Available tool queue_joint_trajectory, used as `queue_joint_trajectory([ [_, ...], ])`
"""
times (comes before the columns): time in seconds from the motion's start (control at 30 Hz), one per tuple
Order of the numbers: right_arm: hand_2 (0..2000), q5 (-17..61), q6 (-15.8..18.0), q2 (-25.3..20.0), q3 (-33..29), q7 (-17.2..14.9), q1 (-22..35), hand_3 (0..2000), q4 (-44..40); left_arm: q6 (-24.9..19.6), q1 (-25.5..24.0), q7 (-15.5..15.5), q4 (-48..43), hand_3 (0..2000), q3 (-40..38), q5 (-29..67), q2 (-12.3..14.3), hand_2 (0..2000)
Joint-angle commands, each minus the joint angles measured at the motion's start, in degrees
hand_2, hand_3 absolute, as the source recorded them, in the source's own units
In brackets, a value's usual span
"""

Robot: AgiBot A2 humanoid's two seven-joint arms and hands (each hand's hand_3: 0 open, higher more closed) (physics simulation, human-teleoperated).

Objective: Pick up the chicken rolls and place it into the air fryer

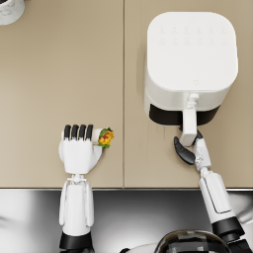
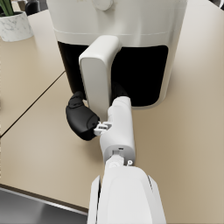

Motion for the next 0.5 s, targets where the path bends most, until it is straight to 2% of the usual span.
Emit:
queue_joint_trajectory([
  [0.03,2000,0.0,-1.0,-0.9,1.1,0.0,2.6,1633,1.6,0.0,-0.2,0.0,-0.9,2000,0.0,0.0,0.1,2000],
  [0.07,2000,0.0,-1.5,-1.1,1.1,0.0,3.2,1960,1.6,0.0,-0.4,0.0,-0.9,2000,0.5,0.0,0.1,2000],
  [0.1,2000,0.0,-0.8,-1.5,1.4,-0.1,4.3,2000,0.7,0.0,-0.9,0.0,-1.1,2000,0.8,0.0,0.1,2000],
  [0.13,2000,0.2,2.1,-1.5,2.4,-0.3,5.2,2000,0.1,0.0,-1.0,0.0,-1.2,2000,1.3,0.0,0.2,2000],
  [0.2,2000,0.3,2.9,-0.4,6.5,-0.3,4.5,2000,3.1,0.0,-0.8,0.0,-1.9,2000,2.4,0.0,0.3,2000],
  [0.3,2000,0.3,0.7,4.2,12.8,-0.2,1.0,2000,9.9,0.0,0.7,0.0,-2.1,2000,3.9,0.0,0.8,2000],
  [0.37,2000,0.3,-2.4,7.7,16.1,-0.4,-1.1,2000,15.4,0.0,2.1,0.0,-1.7,2000,4.7,0.0,1.3,2000],
  [0.5,2000,0.3,-5.2,14.1,24.3,-0.6,-2.2,2000,23.7,0.0,5.5,0.0,-0.5,2000,6.9,0.0,2.7,2000],
])
